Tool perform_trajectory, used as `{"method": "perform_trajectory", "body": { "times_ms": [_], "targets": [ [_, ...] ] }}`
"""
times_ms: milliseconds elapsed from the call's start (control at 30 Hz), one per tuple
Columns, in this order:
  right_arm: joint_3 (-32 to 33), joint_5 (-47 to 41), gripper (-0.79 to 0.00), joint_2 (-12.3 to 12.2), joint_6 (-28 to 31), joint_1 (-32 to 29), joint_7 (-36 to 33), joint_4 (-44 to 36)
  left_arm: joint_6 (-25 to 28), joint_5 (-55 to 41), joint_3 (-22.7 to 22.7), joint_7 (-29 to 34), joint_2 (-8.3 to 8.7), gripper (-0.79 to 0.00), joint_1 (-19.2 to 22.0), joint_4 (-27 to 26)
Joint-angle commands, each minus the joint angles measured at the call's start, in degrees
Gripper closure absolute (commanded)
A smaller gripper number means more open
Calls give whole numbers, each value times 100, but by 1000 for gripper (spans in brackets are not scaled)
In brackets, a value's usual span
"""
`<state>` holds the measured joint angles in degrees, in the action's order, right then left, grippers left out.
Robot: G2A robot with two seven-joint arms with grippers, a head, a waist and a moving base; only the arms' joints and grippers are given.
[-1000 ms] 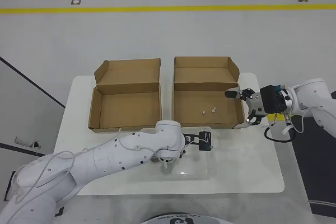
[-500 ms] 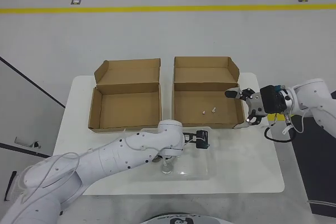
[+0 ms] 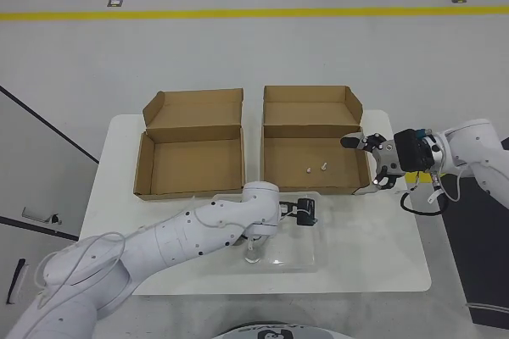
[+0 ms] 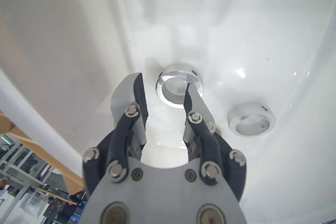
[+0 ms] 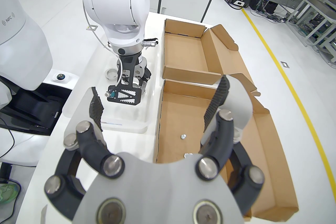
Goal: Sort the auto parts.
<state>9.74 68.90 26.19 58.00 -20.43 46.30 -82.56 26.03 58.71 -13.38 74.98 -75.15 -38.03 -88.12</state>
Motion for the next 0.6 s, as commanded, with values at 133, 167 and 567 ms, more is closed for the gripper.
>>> {"method": "perform_trajectory", "body": {
  "times_ms": [133,167,567],
  "targets": [
    [0,0,-785,0,0,0,0,0,134,-123,-30,149,-40,-419,-55,37],
    [0,0,-785,0,0,0,0,0,149,-150,-39,163,-46,-437,-65,42],
    [0,0,-785,0,0,0,0,0,118,-373,-40,210,-42,-382,-42,69]
  ]
}}
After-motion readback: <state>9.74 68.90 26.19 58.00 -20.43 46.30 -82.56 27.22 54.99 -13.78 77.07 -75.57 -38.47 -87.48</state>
